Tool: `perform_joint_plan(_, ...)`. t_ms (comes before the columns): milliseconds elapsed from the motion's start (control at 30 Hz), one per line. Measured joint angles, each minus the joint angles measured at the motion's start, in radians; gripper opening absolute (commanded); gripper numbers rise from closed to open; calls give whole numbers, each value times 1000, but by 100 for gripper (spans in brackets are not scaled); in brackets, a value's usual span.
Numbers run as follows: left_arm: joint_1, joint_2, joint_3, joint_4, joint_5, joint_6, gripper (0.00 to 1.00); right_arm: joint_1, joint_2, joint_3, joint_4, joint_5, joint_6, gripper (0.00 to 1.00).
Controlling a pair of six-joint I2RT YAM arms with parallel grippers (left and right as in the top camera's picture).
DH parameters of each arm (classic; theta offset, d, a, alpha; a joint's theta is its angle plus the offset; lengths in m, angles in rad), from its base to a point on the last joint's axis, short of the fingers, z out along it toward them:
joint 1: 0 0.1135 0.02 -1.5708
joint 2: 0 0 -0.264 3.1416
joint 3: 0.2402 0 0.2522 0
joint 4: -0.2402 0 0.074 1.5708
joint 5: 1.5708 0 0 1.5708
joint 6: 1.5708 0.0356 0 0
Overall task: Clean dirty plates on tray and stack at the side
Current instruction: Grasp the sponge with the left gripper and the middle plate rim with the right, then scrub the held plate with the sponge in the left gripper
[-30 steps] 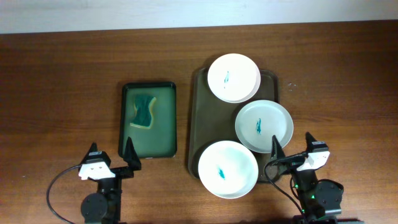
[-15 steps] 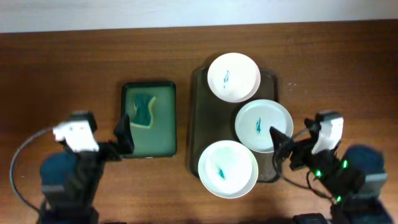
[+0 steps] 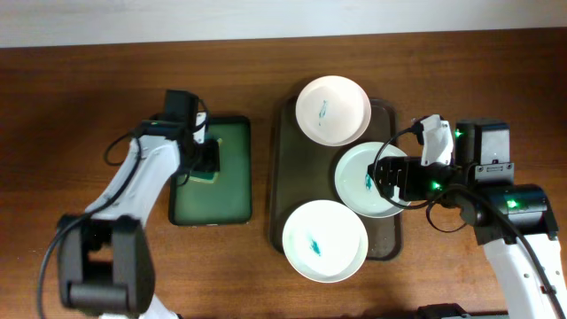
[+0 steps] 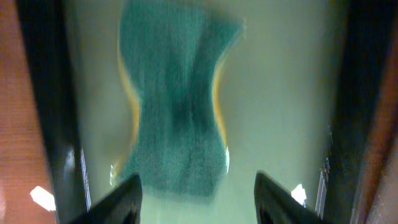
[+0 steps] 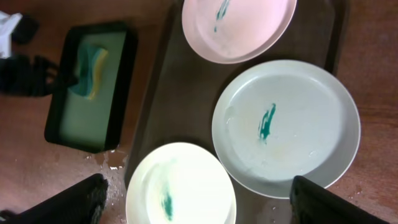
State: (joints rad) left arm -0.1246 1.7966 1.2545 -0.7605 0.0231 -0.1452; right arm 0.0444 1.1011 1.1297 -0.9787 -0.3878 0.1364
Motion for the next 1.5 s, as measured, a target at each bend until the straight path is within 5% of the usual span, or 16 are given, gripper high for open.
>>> perform_joint_plan(33,-11,54,2,74,-25,1,30,0,3,0,-3,0,-1,93)
perform_joint_plan(67,-18,136,3,150,-54,4,1,0,4,0,-5,0,-1,93)
perform_joint_plan(100,-18,172,5,173,-69,1,0,0,5,0,-14,0,-2,93)
perform_joint_plan(233,-16,194,42,150,-85,0,0,0,5,0,-32,0,-1,92)
perform_joint_plan(367,-17,204,229,-188,-79,0,0,0,6,0,-34,0,-1,95)
perform_joint_plan(500,-16,148,262,-227,-79,0,0,0,7,0,-37,10,-1,99)
perform_joint_plan(600,-20,65,262,-227,-78,0,0,-17,43,0,-62,123,80,79)
perform_joint_plan(767,-235,-8,274,-69,84,-24,0,-218,267,3,-34,127,100,70)
perform_joint_plan(867,-400,98,427,-6,188,-59,0,-306,405,5,-11,79,54,58)
perform_joint_plan(900,-478,164,470,36,240,-77,0,-316,457,5,6,72,39,44)
perform_joint_plan(1067,-631,374,476,111,291,-175,0,-316,643,6,149,73,22,28)
perform_joint_plan(1133,-638,399,476,121,301,-212,0,-316,696,6,154,72,21,4)
perform_joint_plan(1400,-705,481,480,263,303,-391,0,-316,734,6,123,38,18,4)
perform_joint_plan(1500,-734,511,516,249,161,-306,0,-316,734,6,121,23,23,4)
